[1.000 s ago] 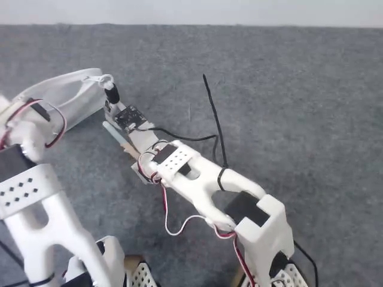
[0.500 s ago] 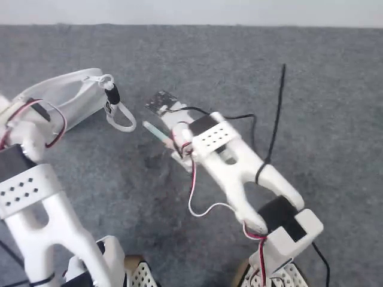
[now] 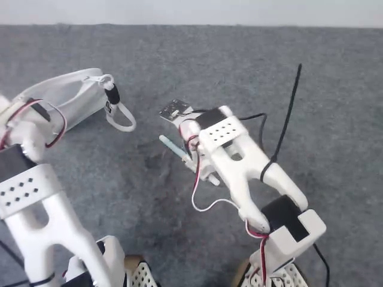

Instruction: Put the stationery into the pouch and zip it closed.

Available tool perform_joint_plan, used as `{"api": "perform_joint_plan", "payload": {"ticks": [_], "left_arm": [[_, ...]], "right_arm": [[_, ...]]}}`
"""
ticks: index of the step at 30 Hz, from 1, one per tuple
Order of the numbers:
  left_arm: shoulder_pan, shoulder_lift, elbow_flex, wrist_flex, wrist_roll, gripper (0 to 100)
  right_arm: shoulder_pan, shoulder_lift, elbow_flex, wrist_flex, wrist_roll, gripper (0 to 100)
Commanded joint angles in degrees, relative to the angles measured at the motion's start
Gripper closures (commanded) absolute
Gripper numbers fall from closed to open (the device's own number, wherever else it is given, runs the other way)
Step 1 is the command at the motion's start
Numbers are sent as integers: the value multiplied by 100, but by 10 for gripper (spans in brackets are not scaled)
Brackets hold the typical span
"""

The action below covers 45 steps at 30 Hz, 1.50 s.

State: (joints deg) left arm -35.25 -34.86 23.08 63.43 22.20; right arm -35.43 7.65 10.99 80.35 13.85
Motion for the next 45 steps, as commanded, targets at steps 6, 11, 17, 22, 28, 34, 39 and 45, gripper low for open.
{"api": "perform_joint_plan", "payload": {"ticks": [6, 11, 17, 22, 28, 34, 39, 45], "left_arm": [[9, -44, -171, -193, 62, 988], [18, -35, -171, -193, 62, 988], [18, -9, -171, -202, 53, 988], [18, -9, -171, -202, 53, 988], [62, 0, -163, -202, 53, 988], [167, 0, -145, -193, 53, 988], [167, -26, -101, -211, 53, 988], [167, -26, -101, -211, 53, 988]], "right_arm": [[-752, -268, -97, -1771, -923, 831], [-743, 215, 0, -2809, -923, 831], [-760, 910, 0, -3705, -888, 831], [-760, 1297, -149, -3934, -897, 831], [-716, 1622, -642, -3301, -905, 831], [-699, 2070, -1222, -2475, -897, 832], [-699, 2396, -1662, -2018, -897, 839], [-699, 2413, -1837, -1991, -897, 988]]}}
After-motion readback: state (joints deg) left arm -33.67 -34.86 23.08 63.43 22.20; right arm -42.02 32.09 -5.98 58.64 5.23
